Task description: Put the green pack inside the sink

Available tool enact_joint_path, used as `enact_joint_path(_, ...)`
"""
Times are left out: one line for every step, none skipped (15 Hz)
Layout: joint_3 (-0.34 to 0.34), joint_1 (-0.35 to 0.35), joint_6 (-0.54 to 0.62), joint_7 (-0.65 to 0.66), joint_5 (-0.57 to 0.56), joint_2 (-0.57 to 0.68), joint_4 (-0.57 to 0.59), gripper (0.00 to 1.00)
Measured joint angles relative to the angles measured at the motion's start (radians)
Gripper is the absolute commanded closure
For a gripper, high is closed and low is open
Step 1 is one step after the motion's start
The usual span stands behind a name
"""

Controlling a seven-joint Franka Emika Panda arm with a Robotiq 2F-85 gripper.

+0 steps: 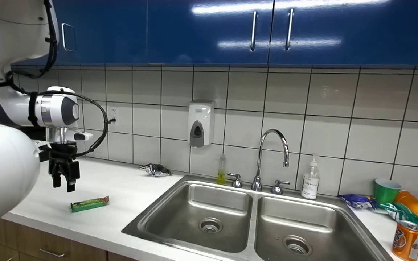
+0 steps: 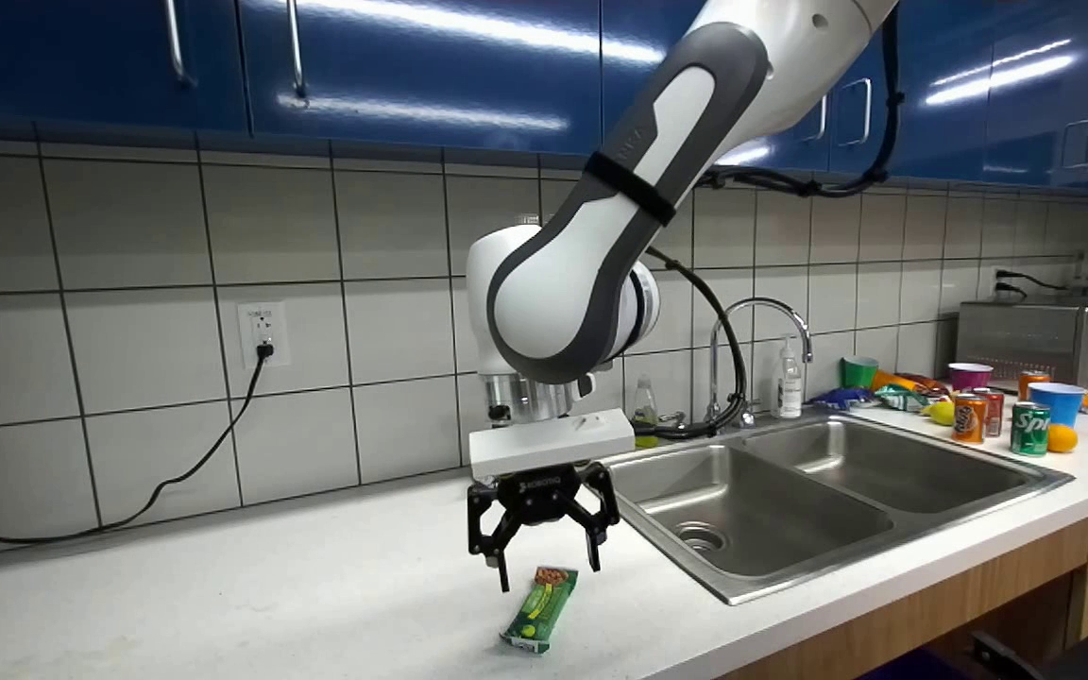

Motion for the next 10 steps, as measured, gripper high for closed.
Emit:
enact_joint_path(-0.002,0.006,0.005,0.01,-0.001,0.016,0.013,0.0)
enact_joint_path(-0.005,0.013,0.013,0.023,-0.006,0.032,0.026,0.0)
enact_joint_path(-0.008,0.017,0.015,0.024,-0.006,0.041,0.031,0.0)
enact_joint_path(-0.009,0.018,0.015,0.024,-0.006,0.044,0.031,0.0)
enact_joint_path(-0.01,0.018,0.015,0.024,-0.006,0.045,0.03,0.0)
enact_joint_path(-0.011,0.018,0.015,0.024,-0.006,0.045,0.03,0.0)
enact_joint_path(-0.012,0.018,0.015,0.024,-0.006,0.045,0.03,0.0)
enact_joint_path(-0.012,0.018,0.015,0.024,-0.006,0.045,0.03,0.0)
enact_joint_path(-0.012,0.018,0.015,0.024,-0.006,0.045,0.03,0.0)
enact_joint_path(-0.013,0.018,0.015,0.024,-0.006,0.045,0.03,0.0)
